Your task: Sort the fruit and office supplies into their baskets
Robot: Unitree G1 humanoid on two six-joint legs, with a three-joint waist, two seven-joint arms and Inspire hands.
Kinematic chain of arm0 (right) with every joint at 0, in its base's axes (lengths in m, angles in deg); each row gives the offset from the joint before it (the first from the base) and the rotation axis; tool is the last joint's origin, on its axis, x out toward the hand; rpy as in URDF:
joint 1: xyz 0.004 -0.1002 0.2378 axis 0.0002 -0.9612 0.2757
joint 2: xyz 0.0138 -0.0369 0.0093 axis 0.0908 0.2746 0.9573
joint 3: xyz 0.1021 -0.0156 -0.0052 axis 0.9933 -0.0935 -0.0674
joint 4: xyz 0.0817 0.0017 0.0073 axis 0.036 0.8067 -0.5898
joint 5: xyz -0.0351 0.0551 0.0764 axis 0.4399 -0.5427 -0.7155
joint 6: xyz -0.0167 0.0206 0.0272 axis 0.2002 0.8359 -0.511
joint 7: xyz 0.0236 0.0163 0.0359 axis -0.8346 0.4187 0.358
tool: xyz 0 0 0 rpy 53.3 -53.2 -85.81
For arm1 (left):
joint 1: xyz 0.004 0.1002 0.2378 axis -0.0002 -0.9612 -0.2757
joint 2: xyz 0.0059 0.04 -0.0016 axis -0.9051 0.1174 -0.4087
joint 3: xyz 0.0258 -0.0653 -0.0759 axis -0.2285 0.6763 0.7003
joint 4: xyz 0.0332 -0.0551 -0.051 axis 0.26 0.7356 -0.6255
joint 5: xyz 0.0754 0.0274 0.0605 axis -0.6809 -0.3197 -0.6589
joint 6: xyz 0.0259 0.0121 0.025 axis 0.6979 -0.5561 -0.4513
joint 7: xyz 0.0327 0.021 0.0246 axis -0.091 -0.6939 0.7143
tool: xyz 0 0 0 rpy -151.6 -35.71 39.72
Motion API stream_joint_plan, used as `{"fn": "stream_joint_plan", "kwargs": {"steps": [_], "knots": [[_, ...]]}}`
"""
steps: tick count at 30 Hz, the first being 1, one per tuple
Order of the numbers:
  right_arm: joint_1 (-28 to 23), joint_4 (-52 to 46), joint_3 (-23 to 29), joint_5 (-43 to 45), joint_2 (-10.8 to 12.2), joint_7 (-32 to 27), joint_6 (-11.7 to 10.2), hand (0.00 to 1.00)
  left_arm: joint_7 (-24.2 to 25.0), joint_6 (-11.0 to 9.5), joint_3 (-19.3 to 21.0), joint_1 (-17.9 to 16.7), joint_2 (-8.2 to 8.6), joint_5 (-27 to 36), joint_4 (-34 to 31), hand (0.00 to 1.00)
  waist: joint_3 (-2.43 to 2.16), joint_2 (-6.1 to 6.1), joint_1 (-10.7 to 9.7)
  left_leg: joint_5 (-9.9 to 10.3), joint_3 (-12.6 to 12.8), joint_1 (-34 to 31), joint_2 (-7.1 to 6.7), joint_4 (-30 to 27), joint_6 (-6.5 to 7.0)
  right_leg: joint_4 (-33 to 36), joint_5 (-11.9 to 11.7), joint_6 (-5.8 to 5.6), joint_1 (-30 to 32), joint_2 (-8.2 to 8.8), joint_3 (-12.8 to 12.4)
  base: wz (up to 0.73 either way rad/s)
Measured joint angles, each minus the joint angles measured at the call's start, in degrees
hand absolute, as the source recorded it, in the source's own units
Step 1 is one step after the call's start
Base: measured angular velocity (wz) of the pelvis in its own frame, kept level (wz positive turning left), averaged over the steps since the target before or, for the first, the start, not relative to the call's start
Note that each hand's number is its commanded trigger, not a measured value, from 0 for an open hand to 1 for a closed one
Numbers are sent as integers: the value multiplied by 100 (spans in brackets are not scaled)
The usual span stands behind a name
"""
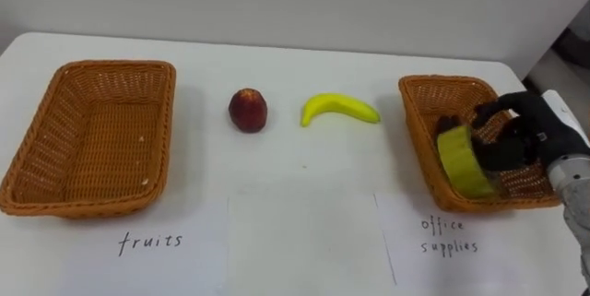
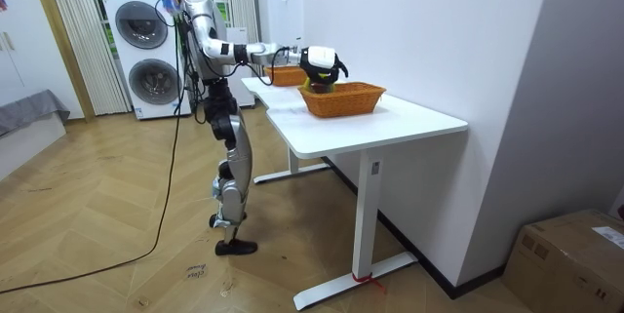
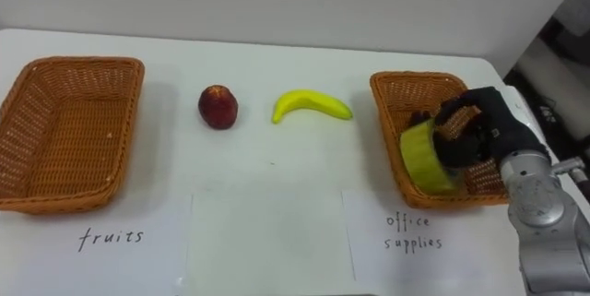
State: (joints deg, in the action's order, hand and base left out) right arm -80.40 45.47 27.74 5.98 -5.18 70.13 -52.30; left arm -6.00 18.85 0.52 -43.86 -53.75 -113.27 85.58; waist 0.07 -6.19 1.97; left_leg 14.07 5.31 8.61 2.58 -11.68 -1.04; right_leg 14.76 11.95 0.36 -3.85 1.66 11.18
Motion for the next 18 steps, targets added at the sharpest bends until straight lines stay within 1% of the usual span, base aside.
{"fn": "stream_joint_plan", "kwargs": {"steps": [14, 18], "knots": [[0, 0, 0, -3, -1, 4, 0, 0, -14, 0, -3, 18, 0, 0, -1, 0, 0, 11, -4, 0, 3, 11, 0, 0, 0, -6, 0, 0, 9, 1, -4, 0], [0, 0, 0, -3, -1, 24, 0, 0, -28, -47, -5, 11, 0, 2, 0, 0, -3, 3, -4, 0, 3, 11, 0, -1, 0, -5, 0, 0, 8, 2, -2, 0]]}}
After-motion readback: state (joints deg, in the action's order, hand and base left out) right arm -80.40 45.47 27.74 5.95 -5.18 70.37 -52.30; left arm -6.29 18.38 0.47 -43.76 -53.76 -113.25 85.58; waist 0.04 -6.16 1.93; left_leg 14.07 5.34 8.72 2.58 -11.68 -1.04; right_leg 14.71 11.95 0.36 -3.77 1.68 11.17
